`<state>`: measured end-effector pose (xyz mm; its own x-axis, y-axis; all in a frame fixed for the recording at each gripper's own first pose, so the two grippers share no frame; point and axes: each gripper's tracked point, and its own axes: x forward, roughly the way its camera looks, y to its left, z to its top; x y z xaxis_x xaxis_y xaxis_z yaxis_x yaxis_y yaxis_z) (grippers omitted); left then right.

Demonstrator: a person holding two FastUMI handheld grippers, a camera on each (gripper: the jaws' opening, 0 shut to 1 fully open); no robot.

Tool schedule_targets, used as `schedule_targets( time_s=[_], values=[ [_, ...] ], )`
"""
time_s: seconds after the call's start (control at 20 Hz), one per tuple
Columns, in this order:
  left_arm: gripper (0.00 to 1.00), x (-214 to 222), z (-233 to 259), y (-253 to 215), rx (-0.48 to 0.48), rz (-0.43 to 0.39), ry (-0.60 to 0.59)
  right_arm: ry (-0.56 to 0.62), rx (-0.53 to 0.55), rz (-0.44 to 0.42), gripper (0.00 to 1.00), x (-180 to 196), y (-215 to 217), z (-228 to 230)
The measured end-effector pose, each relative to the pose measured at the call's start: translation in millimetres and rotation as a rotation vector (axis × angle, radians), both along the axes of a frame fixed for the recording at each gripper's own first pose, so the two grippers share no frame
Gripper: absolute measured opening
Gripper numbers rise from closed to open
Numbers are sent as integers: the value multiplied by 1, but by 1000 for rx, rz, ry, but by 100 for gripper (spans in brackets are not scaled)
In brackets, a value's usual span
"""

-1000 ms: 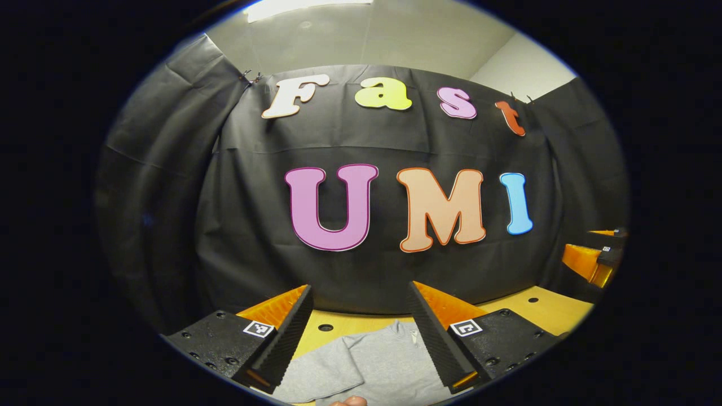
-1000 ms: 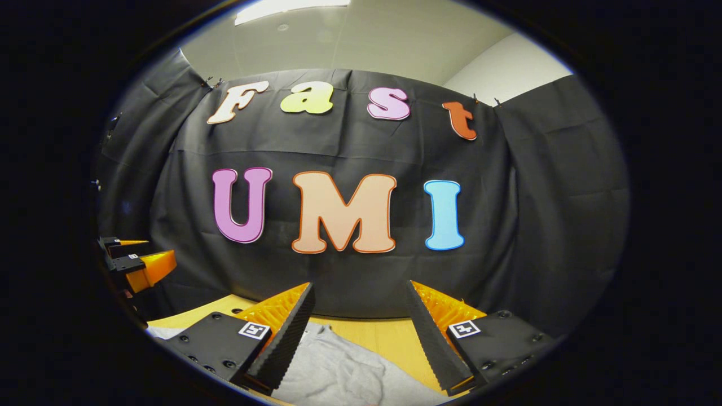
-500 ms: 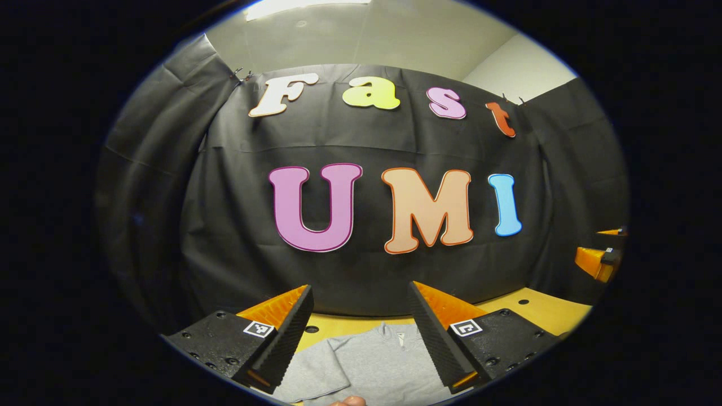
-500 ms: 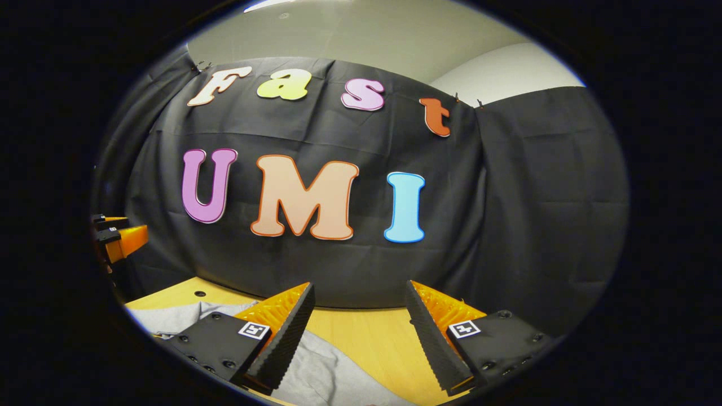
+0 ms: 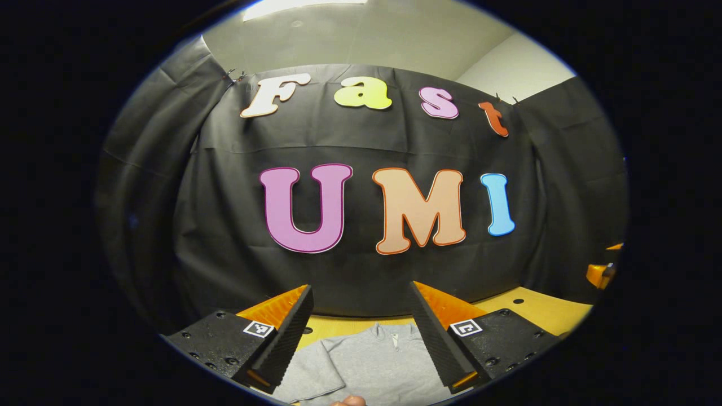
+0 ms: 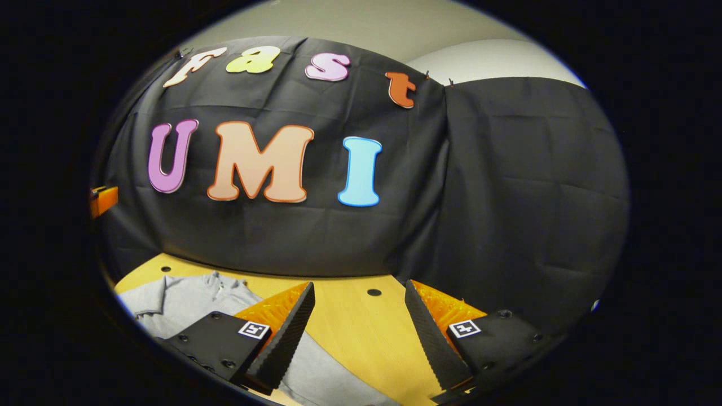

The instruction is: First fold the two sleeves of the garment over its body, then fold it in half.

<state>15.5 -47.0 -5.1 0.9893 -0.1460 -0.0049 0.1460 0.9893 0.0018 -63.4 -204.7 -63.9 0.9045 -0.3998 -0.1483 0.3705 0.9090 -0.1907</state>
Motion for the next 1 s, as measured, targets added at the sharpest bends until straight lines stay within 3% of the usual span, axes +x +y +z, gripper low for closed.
schedule_targets(
  time_s=[0.25, 0.55, 1.0],
  values=[
    [98, 0, -9, 3, 15, 3, 18, 123, -3, -59, 99, -31, -34, -50],
    [98, 0, -19, -6, 17, -17, 43, 260, 83, -161, 100, -73, -71, -108],
    [96, -2, -30, -24, 37, -59, 63, 494, 238, -235, 100, -149, -72, -208]
  ],
)
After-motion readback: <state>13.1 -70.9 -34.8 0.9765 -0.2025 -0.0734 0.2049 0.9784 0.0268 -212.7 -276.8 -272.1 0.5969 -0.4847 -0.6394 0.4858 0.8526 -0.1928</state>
